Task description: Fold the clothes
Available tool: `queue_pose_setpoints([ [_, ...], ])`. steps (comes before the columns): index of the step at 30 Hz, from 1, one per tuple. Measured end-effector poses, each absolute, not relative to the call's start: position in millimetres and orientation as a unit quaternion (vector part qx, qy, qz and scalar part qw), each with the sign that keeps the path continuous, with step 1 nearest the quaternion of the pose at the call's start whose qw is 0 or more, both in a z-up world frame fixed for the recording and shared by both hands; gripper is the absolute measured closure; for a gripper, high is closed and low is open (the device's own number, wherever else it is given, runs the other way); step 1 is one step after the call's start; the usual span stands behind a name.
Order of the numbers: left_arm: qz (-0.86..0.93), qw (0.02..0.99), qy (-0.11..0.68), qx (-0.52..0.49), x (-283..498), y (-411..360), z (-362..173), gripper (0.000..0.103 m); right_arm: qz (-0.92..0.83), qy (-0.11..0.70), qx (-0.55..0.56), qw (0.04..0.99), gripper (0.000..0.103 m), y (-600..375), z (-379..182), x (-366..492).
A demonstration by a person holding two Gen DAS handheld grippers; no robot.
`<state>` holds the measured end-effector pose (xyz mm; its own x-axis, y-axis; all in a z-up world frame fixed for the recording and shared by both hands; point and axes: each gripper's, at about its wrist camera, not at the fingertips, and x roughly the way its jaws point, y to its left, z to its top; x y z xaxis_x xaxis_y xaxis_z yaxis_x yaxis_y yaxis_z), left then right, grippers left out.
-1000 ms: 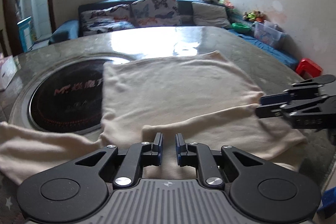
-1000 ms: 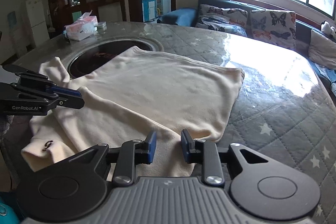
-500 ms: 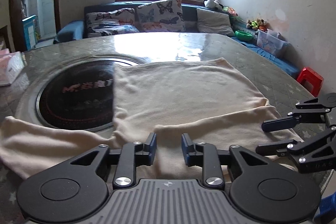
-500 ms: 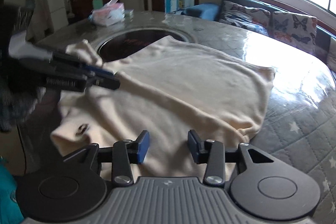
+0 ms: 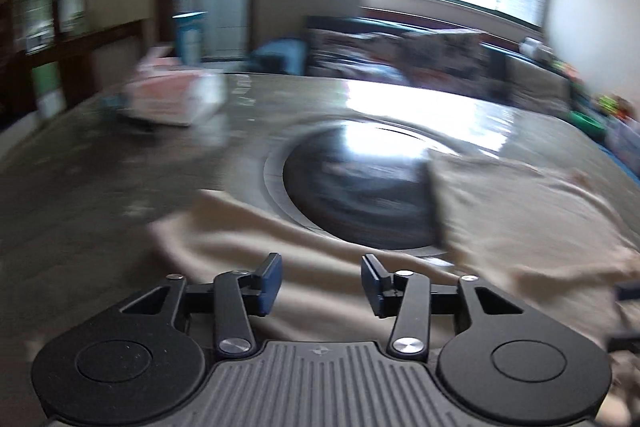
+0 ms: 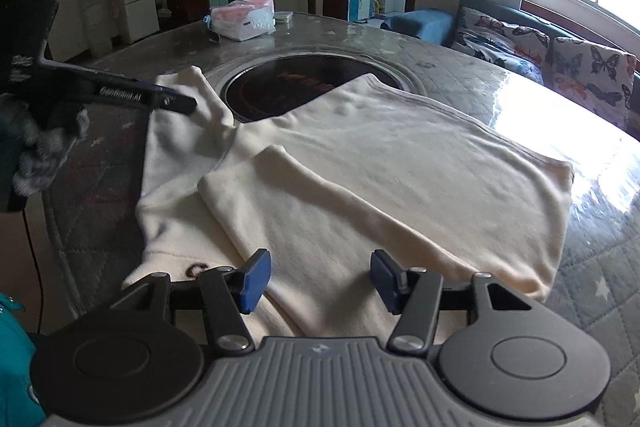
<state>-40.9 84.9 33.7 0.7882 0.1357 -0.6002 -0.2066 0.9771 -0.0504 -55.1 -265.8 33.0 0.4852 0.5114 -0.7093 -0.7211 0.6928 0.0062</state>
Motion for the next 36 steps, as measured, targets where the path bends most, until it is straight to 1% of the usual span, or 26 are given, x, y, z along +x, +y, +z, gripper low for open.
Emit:
queue_pose_setpoints([
  [4,0.169,0.936,0.303,-0.062,-30.1,117.6,31.5,0.050,0.359,0.358,-0.148,0.849,0.043,-263.6,31.7,-54.2],
  [8,0.212,0.923,0.309,-0.084,-21.1,144.1,25.6,0.050,0.353,0.361,-0.142,0.851,0.035,-263.8,30.0,-53.5],
  [10,0.222,0.919,0.313,-0.093,-20.5,150.4,22.0,0.050,0.352,0.362,-0.141,0.852,0.033,-262.9,29.1,-52.9],
  [11,0.222,0.917,0.315,-0.099,-20.2,153.1,20.3,0.052,0.351,0.363,-0.141,0.852,0.032,-262.4,28.8,-52.5],
  [13,0.221,0.916,0.317,-0.107,-19.7,156.5,16.8,0.052,0.351,0.364,-0.138,0.852,0.028,-261.5,27.8,-52.2],
  [14,0.221,0.917,0.314,-0.106,-19.9,156.1,16.4,0.052,0.352,0.364,-0.138,0.851,0.025,-261.0,27.4,-52.2],
  [16,0.221,0.918,0.311,-0.104,-20.2,156.0,15.6,0.057,0.352,0.363,-0.138,0.851,0.022,-259.8,26.5,-52.5],
  [18,0.213,0.921,0.309,-0.105,-20.3,156.1,15.3,0.073,0.352,0.362,-0.139,0.852,0.021,-259.0,26.1,-53.4],
  [19,0.208,0.922,0.308,-0.109,-20.6,156.5,15.3,0.077,0.351,0.362,-0.138,0.852,0.021,-259.0,26.1,-53.4],
  [20,0.202,0.923,0.307,-0.113,-20.9,156.8,15.4,0.085,0.351,0.362,-0.137,0.852,0.021,-259.3,26.1,-53.3],
  [21,0.198,0.924,0.306,-0.117,-21.3,157.0,15.6,0.090,0.351,0.362,-0.135,0.853,0.021,-259.5,26.3,-53.1],
  [23,0.192,0.925,0.302,-0.124,-23.1,155.5,18.0,0.093,0.351,0.361,-0.132,0.854,0.021,-260.2,26.6,-53.5],
  [28,0.149,0.939,0.278,-0.137,-31.1,137.5,44.3,0.094,0.349,0.350,-0.123,0.861,0.021,-264.4,32.0,-56.5],
  [36,0.008,0.966,0.226,-0.126,-47.9,59.6,109.2,0.094,0.331,0.322,-0.093,0.882,0.021,-289.9,46.7,-64.2],
])
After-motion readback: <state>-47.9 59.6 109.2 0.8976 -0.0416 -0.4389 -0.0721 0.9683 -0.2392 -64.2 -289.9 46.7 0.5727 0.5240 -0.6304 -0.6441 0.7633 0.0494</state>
